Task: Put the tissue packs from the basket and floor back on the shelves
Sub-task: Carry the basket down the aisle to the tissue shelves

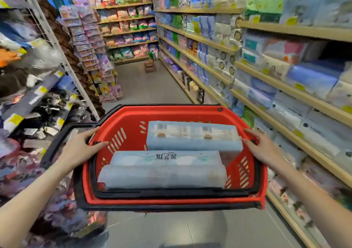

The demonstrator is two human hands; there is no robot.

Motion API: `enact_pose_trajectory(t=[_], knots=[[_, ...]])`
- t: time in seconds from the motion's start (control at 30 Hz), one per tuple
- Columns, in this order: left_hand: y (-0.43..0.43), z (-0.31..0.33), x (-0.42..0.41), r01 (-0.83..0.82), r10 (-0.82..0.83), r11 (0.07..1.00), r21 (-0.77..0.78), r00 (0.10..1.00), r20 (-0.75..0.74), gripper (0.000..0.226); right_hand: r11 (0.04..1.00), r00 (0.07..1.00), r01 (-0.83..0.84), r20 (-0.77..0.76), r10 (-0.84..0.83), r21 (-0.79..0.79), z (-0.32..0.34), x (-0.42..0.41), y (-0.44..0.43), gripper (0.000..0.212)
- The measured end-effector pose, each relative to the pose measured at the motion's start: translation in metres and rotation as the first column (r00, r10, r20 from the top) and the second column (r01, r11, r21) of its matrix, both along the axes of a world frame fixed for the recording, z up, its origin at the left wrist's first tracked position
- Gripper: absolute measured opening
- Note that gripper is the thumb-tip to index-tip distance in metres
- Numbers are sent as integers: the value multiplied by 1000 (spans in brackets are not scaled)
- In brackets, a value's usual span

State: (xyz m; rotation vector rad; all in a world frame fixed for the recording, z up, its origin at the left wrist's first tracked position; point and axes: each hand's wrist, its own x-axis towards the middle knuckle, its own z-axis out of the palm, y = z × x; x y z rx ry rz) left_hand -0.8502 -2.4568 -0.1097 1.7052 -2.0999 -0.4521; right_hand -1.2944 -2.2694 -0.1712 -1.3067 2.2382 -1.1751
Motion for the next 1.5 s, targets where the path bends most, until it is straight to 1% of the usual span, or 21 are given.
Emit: enact_pose_trajectory(t=[0.17,0.23,0.37,0.43,0.53,0.6,0.7,0.8,0.87,1.0,1.1,1.17,1.23,1.3,1.4,1.5], knots=[[-111,10,-53,190,-190,982,0,982,17,67,977,977,211,30,-212,16,-17,1,-25,42],[-146,5,-79,265,-265,964,7,964,9,67,958,957,286,41,-287,16,-21,-3,-34,41],[-208,-16,-142,387,-387,922,2,921,54,66,902,902,428,37,-431,65,-36,-22,-47,41],[-231,-30,-174,449,-448,894,10,891,73,66,878,879,474,20,-477,72,-47,-32,-52,41],[-263,-49,-225,540,-542,840,48,840,40,66,827,830,555,6,-557,89,-59,-44,-57,40],[-281,-59,-256,590,-594,803,87,804,29,71,791,797,601,-7,-604,114,-65,-51,-59,40],[-303,-70,-297,648,-655,751,125,756,19,75,744,749,652,30,-662,149,-65,-65,-64,40],[-322,-79,-335,697,-706,699,158,708,-2,80,689,701,709,-46,-711,154,-68,-74,-67,39],[-336,-86,-361,740,-749,649,177,662,-23,81,649,664,743,-56,-746,165,-70,-75,-70,39],[-366,-103,-418,786,-799,569,242,598,-65,69,567,576,800,12,-817,196,-78,-71,-83,39],[-393,-122,-462,835,-851,498,235,522,-51,71,462,470,860,16,-883,219,-85,-65,-101,40],[-408,-134,-488,858,-877,450,249,476,-56,68,385,393,894,14,-920,228,-93,-58,-115,39],[-420,-143,-513,875,-898,411,256,437,-53,65,336,340,916,19,-940,218,-100,-56,-129,40],[-428,-151,-535,885,-916,365,289,397,-58,65,289,285,923,54,-957,255,-112,-57,-139,40],[-436,-169,-563,885,-926,321,337,368,-84,66,245,227,922,96,-969,301,-136,-66,-148,41],[-442,-205,-590,887,-935,282,367,339,-100,75,210,185,920,106,-977,332,-165,-84,-152,41]])
